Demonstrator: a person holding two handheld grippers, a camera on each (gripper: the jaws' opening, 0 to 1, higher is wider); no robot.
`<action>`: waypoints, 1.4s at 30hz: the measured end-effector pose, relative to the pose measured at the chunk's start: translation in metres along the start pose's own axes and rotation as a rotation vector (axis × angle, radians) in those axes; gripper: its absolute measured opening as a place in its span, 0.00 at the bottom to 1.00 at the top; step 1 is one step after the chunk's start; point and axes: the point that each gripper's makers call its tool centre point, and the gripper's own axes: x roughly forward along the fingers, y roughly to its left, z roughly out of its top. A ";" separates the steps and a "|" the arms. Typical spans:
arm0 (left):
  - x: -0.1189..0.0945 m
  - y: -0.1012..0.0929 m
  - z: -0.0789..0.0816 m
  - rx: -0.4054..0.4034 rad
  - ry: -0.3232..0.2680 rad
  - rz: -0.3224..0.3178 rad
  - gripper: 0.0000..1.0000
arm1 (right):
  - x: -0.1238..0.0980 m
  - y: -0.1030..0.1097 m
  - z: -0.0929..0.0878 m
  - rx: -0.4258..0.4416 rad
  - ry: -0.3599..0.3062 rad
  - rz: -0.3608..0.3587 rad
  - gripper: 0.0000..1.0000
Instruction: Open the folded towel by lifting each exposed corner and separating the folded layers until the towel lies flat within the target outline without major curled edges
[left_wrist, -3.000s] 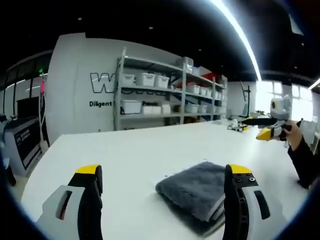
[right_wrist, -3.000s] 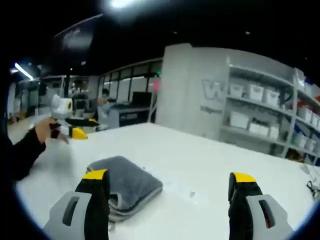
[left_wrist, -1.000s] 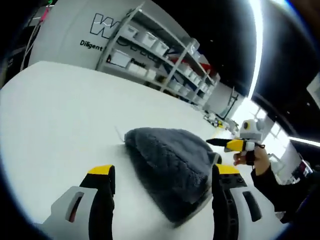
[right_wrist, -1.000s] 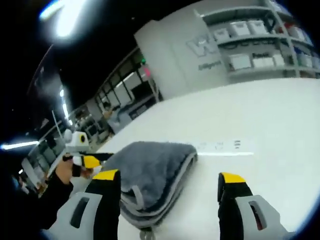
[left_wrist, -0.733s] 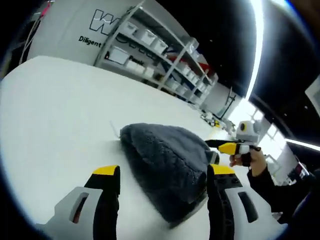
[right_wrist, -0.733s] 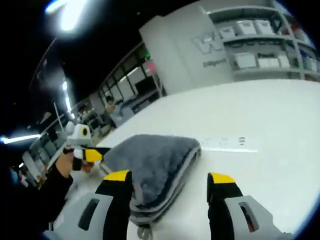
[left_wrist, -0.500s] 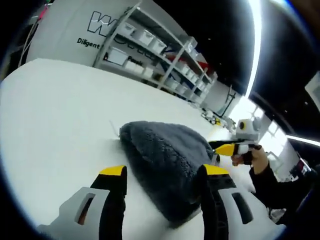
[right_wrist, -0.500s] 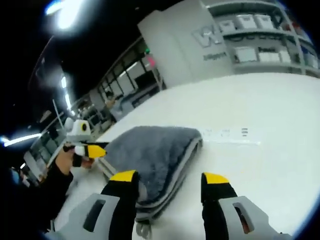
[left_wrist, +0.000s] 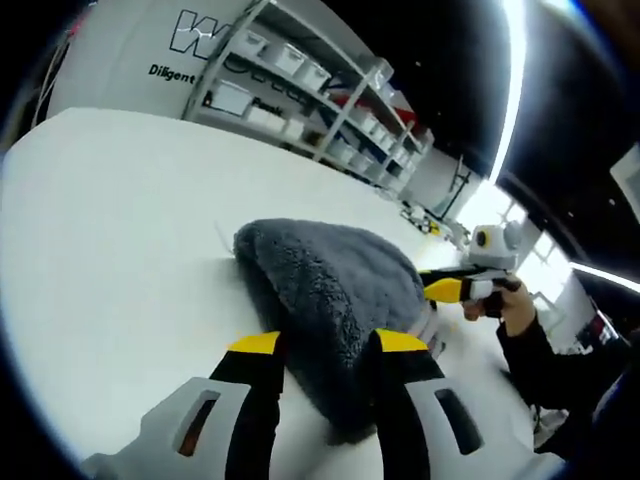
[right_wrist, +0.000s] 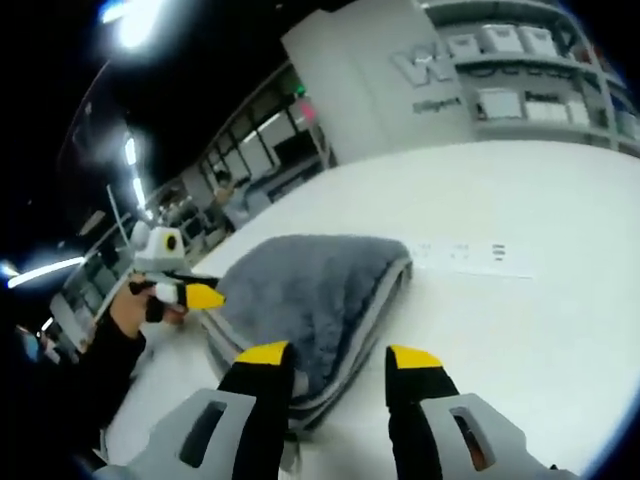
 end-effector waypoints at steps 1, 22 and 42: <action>0.000 0.001 -0.001 0.009 0.007 0.005 0.33 | 0.000 0.001 -0.001 -0.002 0.003 0.004 0.29; 0.008 -0.003 -0.012 -0.003 0.019 0.008 0.19 | 0.003 0.009 -0.008 -0.023 0.002 0.025 0.18; 0.006 -0.002 -0.009 0.015 0.031 0.003 0.14 | -0.001 0.018 -0.011 -0.045 0.006 0.062 0.10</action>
